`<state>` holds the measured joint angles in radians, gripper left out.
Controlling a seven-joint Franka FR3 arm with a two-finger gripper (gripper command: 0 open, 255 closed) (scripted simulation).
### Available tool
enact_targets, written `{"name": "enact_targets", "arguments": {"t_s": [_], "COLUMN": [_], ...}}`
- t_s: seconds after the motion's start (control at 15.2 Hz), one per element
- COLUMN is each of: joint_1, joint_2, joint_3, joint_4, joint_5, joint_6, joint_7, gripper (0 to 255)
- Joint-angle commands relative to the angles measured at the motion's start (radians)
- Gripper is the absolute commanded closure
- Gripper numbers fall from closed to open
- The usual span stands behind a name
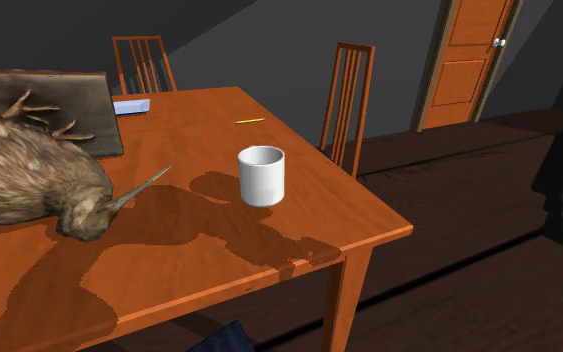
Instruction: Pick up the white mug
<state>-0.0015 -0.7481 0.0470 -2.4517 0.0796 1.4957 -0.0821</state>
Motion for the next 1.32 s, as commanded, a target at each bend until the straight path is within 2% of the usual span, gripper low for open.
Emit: {"name": "enact_targets", "arguments": {"t_s": [0.0, 0.33, 0.66, 0.99, 1.25], "joint_1": [0.000, 0.026, 0.041, 0.050, 0.059], "joint_2": [0.000, 0.128, 0.274, 0.434, 0.572], "joint_3": [0.000, 0.089, 0.172, 0.248, 0.302], "joint_4": [0.000, 0.060, 0.151, 0.271, 0.389], "joint_5": [0.000, 0.060, 0.088, 0.080, 0.045], "joint_6": [0.000, 0.103, 0.195, 0.270, 0.313], "joint_7": [0.000, 0.104, 0.206, 0.314, 0.407], "gripper": [0, 0, 0, 0, 0]}}
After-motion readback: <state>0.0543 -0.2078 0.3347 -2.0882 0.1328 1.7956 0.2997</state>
